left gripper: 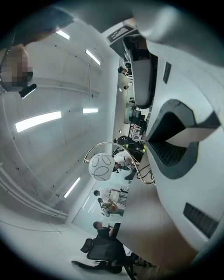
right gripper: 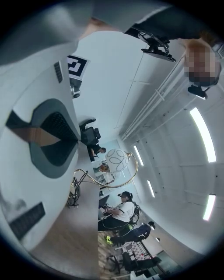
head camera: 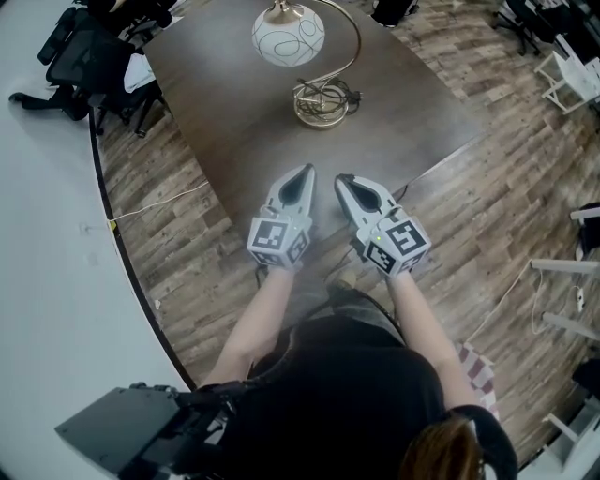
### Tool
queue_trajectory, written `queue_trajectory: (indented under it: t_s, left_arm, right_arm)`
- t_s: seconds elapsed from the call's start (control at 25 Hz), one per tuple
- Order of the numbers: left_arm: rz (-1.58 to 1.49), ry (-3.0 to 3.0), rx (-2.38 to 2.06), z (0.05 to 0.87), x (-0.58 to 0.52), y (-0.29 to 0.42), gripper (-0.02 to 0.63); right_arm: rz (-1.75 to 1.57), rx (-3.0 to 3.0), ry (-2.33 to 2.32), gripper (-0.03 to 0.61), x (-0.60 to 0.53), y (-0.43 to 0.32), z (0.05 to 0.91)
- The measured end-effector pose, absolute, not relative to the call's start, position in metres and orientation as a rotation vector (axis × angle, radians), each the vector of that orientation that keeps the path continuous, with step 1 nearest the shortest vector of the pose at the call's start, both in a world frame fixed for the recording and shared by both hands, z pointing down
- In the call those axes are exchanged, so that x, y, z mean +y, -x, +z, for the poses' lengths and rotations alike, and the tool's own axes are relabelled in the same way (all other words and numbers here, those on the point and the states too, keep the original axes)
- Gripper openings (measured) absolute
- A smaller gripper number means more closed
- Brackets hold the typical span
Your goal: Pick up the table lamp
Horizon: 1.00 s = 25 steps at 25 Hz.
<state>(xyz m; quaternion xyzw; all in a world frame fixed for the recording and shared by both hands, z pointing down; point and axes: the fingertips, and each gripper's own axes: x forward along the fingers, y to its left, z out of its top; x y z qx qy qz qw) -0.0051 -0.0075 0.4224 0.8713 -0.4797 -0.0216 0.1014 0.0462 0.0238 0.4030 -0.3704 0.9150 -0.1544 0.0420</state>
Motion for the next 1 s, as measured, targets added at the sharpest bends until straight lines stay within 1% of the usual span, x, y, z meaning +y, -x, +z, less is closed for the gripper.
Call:
queue_trajectory:
  t_s: [0.2, 0.52, 1.0]
  left_arm:
    - [-0.059, -2.573, -1.423, 0.422, -0.011, -0.008, 0.000]
    - [-0.043, -2.570, -1.433, 0.424, -0.023, -0.005, 0.000]
    - [-0.037, -2.555, -1.397, 0.434, -0.078, 0.001, 0.000]
  right_arm:
    - [-0.484, 2.803, 1.105, 0.003, 0.015, -0.055, 0.405]
    - [-0.520, 2.797, 1.057, 0.003, -0.001, -0.048, 0.407]
    - [-0.567, 2.810, 1.078, 0.003, -0.055, -0.035, 0.417]
